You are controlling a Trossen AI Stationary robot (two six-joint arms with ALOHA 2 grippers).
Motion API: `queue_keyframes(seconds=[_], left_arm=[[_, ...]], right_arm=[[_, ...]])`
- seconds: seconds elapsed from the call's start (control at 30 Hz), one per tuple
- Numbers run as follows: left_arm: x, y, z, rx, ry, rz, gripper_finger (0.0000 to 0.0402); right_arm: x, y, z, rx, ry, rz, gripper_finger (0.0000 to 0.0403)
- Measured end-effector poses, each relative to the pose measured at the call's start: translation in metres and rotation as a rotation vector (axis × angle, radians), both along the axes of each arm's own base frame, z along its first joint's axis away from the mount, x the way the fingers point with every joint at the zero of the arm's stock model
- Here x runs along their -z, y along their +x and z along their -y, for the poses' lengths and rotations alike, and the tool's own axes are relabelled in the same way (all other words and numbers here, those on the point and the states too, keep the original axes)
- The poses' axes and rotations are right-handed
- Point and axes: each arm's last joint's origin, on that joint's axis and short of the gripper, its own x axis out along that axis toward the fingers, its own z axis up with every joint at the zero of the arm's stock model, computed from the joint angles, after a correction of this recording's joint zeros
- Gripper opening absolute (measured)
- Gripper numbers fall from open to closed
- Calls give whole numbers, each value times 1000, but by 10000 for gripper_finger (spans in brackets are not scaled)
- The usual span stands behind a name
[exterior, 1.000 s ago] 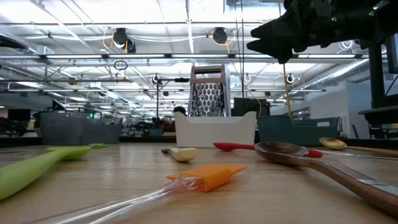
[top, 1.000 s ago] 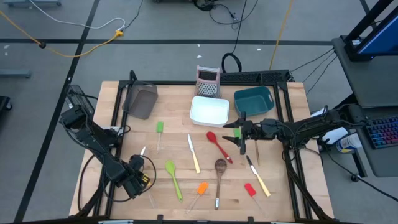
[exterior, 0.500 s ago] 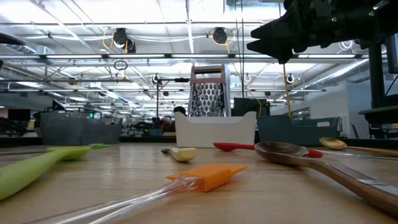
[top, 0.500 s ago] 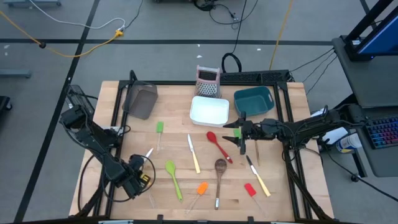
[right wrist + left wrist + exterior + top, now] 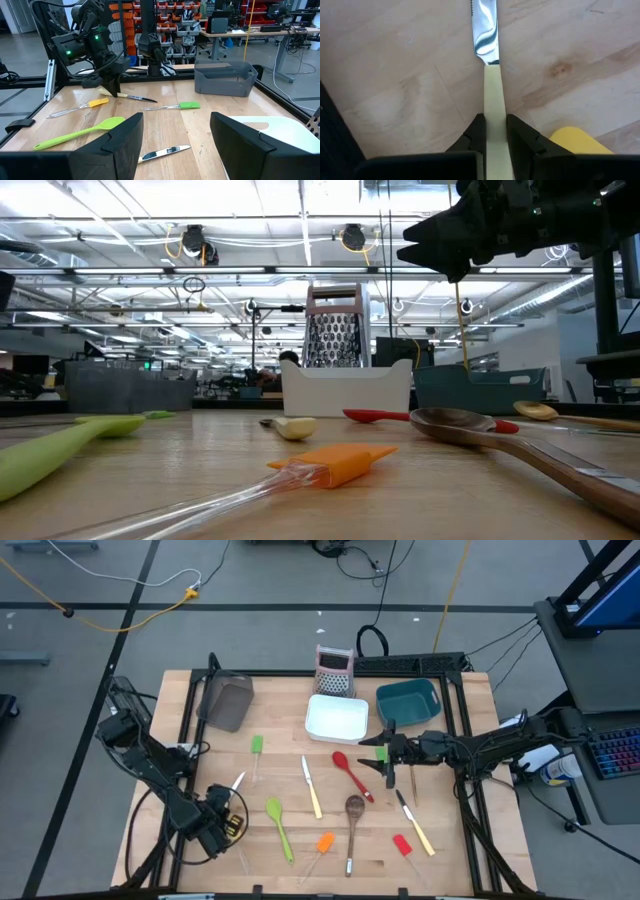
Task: Pick & Place Kitchen Items
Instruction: Put the bottom left yellow knife into the black bin
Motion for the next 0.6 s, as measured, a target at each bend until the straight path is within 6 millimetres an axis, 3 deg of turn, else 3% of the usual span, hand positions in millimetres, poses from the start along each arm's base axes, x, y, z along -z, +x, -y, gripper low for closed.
queue_keyframes(seconds=[0.2, 0.6], left_arm=[[0, 0, 0, 0, -2, -1, 56], [-15, -4, -10, -32, 61, 83, 50]], right_arm=[[0, 0, 0, 0, 0, 2, 224], [0, 0, 0, 1, 3, 4, 224]])
